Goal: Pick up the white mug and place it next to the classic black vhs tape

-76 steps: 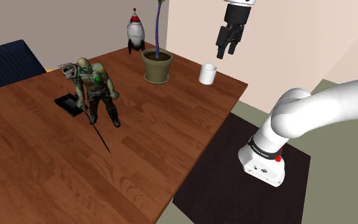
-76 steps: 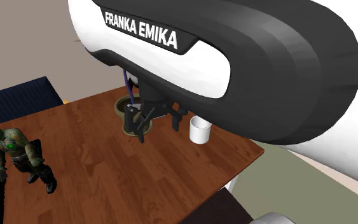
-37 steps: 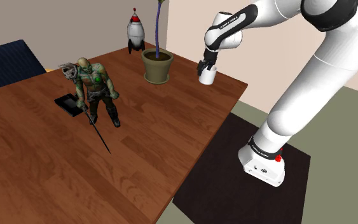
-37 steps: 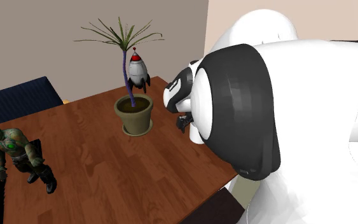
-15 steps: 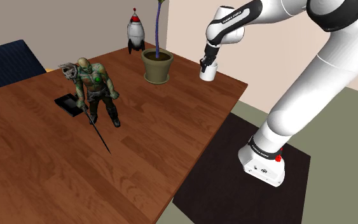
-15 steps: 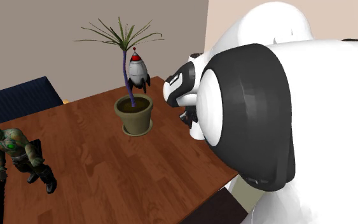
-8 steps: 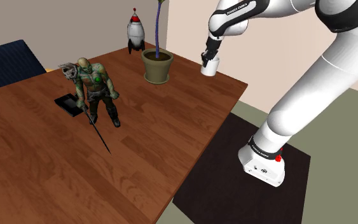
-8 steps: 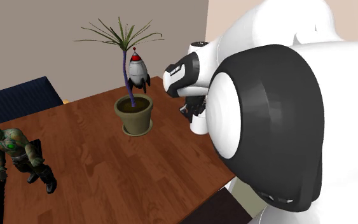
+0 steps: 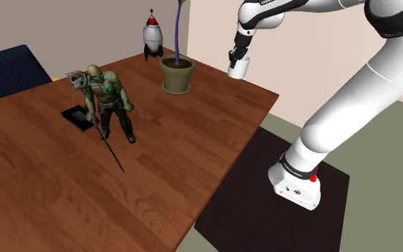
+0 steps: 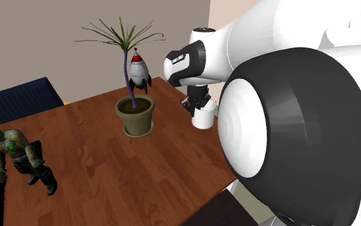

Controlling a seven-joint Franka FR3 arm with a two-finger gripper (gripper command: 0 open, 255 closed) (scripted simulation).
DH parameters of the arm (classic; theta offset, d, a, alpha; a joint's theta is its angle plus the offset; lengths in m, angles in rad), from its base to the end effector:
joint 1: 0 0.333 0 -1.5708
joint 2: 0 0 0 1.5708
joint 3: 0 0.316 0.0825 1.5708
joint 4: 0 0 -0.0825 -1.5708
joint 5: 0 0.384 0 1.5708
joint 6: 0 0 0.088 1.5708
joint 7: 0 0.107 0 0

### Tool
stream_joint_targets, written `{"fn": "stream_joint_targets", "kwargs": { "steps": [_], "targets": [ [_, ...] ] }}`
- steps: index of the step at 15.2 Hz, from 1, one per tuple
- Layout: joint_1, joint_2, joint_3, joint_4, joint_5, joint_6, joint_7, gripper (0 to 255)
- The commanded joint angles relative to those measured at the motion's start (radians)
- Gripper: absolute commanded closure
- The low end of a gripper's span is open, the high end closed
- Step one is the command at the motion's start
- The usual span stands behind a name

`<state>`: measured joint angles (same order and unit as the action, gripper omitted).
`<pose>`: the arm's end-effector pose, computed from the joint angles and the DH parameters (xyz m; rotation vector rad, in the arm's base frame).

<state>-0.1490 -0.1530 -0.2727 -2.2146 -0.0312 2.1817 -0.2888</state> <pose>0.4651 -0.2136 0.4510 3.1052 -0.1800 0.1755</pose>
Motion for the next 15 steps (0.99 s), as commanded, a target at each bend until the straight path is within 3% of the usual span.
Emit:
{"fn": "stream_joint_targets", "kwargs": {
  "steps": [1, 12, 15],
  "targets": [
    [0.0, -0.004, 0.0, 0.026, -0.001, -0.029, -0.001, 255],
    [0.001, -0.037, 0.007, 0.138, -0.008, -0.174, 0.006, 255],
    [0.031, -0.024, 0.05, 0.149, -0.005, -0.174, 0.078, 255]
  ]
}}
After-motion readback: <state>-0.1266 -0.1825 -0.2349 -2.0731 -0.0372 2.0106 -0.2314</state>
